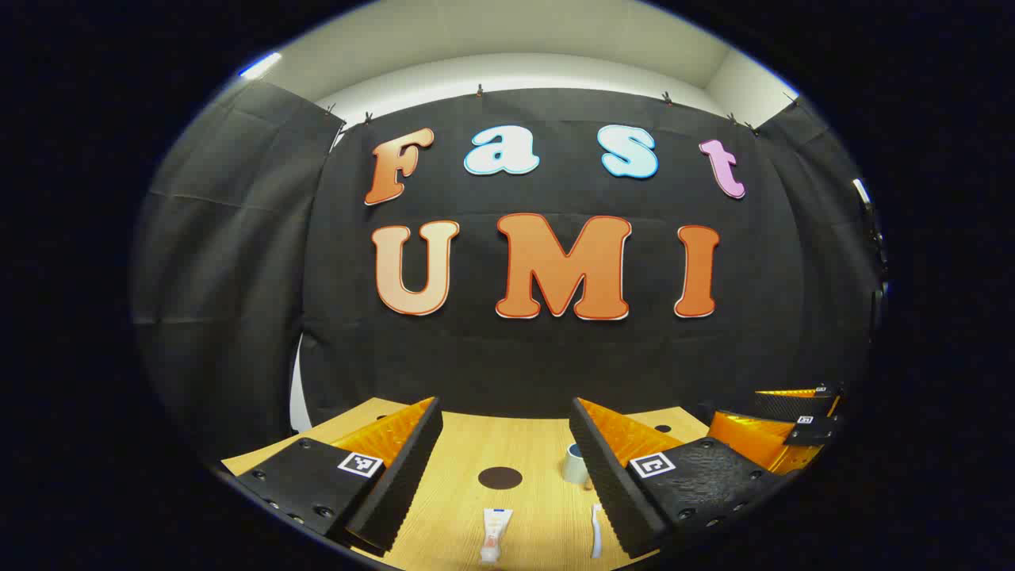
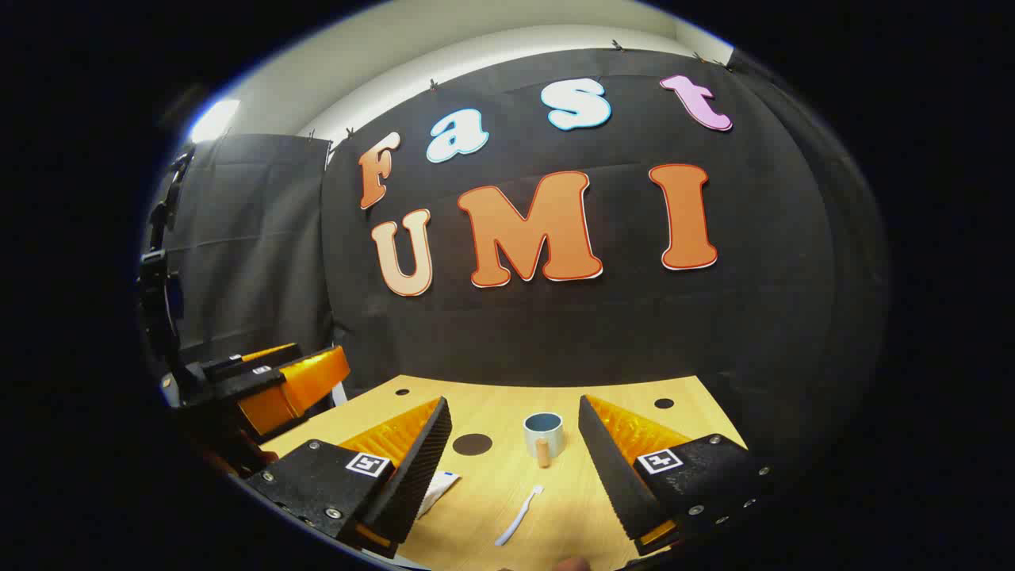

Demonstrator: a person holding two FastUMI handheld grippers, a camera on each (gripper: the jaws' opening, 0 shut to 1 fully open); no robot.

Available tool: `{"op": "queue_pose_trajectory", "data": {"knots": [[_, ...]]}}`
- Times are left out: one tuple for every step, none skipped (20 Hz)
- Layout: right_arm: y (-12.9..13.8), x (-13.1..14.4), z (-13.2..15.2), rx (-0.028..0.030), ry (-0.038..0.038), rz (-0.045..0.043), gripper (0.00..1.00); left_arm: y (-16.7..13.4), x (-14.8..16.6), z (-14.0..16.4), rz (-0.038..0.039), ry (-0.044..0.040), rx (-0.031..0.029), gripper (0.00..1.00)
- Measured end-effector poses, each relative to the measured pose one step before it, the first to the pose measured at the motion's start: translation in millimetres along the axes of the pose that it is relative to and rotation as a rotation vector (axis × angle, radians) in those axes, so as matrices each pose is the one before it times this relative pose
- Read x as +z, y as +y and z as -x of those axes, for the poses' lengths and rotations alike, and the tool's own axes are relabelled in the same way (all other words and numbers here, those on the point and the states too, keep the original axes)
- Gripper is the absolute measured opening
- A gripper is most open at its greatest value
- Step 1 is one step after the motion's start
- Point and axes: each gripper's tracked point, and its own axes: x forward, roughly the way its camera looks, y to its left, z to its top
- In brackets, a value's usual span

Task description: Put the toothbrush and toothpaste on the desktop into the cup, then pick up the cup and place it on the coaster on the desktop.

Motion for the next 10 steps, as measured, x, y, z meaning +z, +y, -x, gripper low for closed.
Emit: {"op": "queue_pose_trajectory", "data": {"knots": [[-0.52, -1.43, -3.47, -0.00435, 0.003, 0.00338, 0.97, -0.06, 2.63, -4.59, 0.01013, -0.01178, -0.0068, 0.96], [1.23, 0.71, -1.74, -0.00378, -0.00638, -0.00053, 0.97, 0.05, 2.89, -7.17, 0.00574, -0.00883, -0.01528, 0.97], [-0.2, 2.31, -4.29, -0.01172, -0.00997, 0.00017, 0.97, 2.82, -0.63, -6.32, 0.00189, 0.00197, -0.01152, 0.96], [-0.5, 2.61, -4.11, -0.0142, -0.00603, 0.00079, 0.97, 3.35, -0.01, -6.86, 0.00461, 0.01047, -0.0098, 0.97], [0.74, 2.31, -4.26, -0.01684, -0.01139, -0.00063, 0.98, -0.37, -2.28, -7.75, 0.00399, 0.00798, -0.01919, 0.96], [1.61, 3.7, -4.55, -0.00884, -0.01327, -0.00434, 0.98, 0.09, 0.07, -6.75, -0.00187, 0.001, -0.01954, 0.97], [2.49, 3.05, -4.83, -0.00996, -0.01096, -0.00281, 0.97, -0.02, -0.29, -7.23, -0.01001, 0.00164, -0.01907, 0.96], [-0.49, 0.82, -4.21, -0.01487, -0.00318, -0.00039, 0.97, 0.53, 2.05, -5.42, -0.01465, -0.0032, -0.01349, 0.97], [2.12, 0.98, -3.17, -0.00131, -0.00724, -0.00375, 0.97, -2.1, 1.97, -4.14, -0.01402, -0.00534, -0.01951, 0.96], [1.41, 0.93, -3.07, -0.00789, -0.00279, -0.00007, 0.97, -0.91, 3.29, -2.65, -0.00802, -0.01113, -0.01925, 0.97]]}}
